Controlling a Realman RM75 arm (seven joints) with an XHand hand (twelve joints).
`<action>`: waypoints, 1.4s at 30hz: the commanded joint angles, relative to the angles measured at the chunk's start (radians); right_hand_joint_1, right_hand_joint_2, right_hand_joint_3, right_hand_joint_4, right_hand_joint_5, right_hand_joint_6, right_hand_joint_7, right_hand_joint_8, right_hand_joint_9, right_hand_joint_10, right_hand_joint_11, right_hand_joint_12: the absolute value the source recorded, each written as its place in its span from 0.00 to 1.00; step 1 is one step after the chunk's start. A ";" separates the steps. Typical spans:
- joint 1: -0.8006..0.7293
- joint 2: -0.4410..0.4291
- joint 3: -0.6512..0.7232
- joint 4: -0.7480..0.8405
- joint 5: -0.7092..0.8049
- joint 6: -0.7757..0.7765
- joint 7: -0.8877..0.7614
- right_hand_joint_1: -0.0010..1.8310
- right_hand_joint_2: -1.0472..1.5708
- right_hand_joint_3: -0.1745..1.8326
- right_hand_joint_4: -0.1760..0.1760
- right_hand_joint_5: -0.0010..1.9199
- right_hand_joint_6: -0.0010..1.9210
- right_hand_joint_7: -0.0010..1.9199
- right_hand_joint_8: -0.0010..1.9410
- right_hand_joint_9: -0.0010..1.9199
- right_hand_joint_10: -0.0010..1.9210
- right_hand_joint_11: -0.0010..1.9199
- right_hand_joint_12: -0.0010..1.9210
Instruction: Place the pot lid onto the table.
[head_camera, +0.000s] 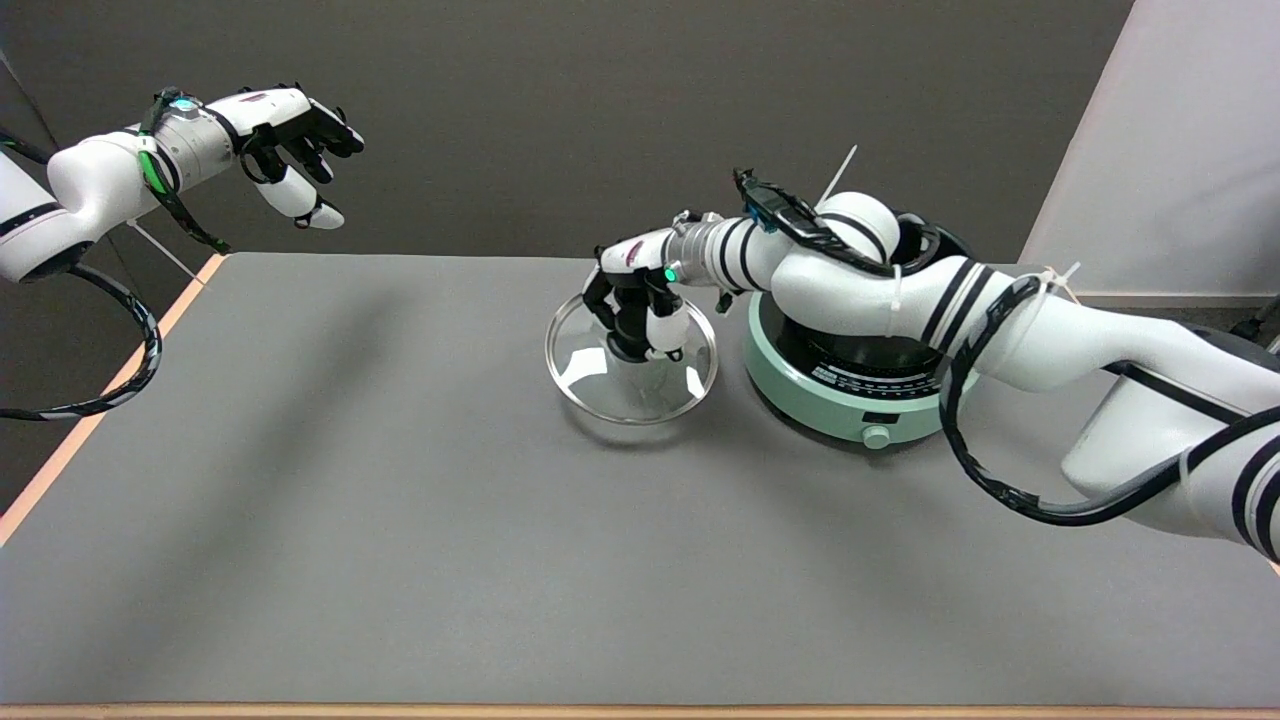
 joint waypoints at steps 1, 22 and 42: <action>0.020 -0.043 -0.003 -0.163 -0.011 0.033 0.007 0.83 0.67 0.60 1.00 0.29 0.85 0.45 0.81 0.40 0.93 0.35 0.96; 0.011 -0.081 -0.003 -0.305 -0.019 0.072 0.005 0.83 0.67 0.60 1.00 0.29 0.86 0.45 0.81 0.40 0.93 0.34 0.96; -0.003 -0.083 -0.001 -0.291 -0.011 0.103 0.003 0.83 0.68 0.57 1.00 0.25 0.87 0.43 0.81 0.39 0.95 0.31 0.97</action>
